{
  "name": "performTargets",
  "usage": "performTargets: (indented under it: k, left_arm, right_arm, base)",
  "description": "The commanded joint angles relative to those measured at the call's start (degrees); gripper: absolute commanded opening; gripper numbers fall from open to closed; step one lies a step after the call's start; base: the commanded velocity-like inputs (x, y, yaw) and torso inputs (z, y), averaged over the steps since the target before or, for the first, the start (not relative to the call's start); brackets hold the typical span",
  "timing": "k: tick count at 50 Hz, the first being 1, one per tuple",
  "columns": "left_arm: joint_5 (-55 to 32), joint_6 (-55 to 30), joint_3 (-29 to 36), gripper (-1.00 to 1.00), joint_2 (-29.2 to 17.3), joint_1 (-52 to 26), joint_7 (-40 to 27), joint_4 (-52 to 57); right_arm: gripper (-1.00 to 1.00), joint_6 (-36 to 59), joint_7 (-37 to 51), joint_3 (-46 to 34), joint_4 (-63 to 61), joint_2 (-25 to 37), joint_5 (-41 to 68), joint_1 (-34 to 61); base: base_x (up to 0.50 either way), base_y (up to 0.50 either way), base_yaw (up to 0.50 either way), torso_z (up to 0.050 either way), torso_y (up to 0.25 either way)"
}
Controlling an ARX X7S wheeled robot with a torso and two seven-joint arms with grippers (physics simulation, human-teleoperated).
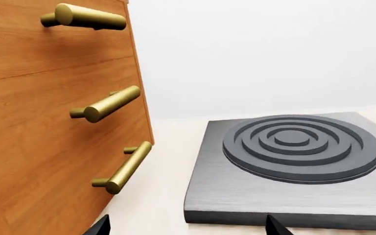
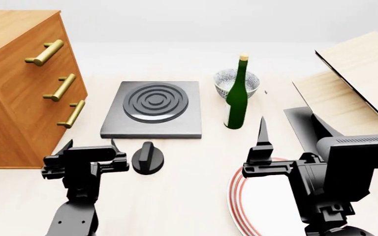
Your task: Turn on the stove.
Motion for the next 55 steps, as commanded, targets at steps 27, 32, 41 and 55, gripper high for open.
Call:
performTargets:
  k: [27, 32, 41, 55]
  left_arm:
    - [1.3, 19.7, 5.0, 1.00, 3.5, -6.8, -1.6, -29.1]
    - [0.7, 17.5, 5.9, 1.00, 4.5, -6.0, -1.4, -26.8]
    - [-1.4, 10.9, 11.8, 1.00, 7.1, -3.9, -2.8, -24.3]
    - [-10.4, -5.7, 25.2, 1.00, 4.9, 0.3, -4.7, 3.5]
  right_arm:
    - [1.00, -2.0, 1.2, -0.1, 1.1, 1.1, 1.5, -1.0]
    - [1.00, -2.5, 1.4, -0.1, 1.8, 1.1, 1.6, -1.3]
    - [1.00, -2.8, 1.5, 0.8, 1.8, 1.2, 2.3, -1.4]
    - [1.00, -3.1, 1.8, 1.5, 1.9, 1.7, 3.0, -1.6]
  base:
    - [0.00, 0.00, 0.00, 0.000, 0.000]
    - [0.00, 0.00, 0.00, 0.000, 0.000]
    - [0.00, 0.00, 0.00, 0.000, 0.000]
    - [0.00, 0.00, 0.00, 0.000, 0.000]
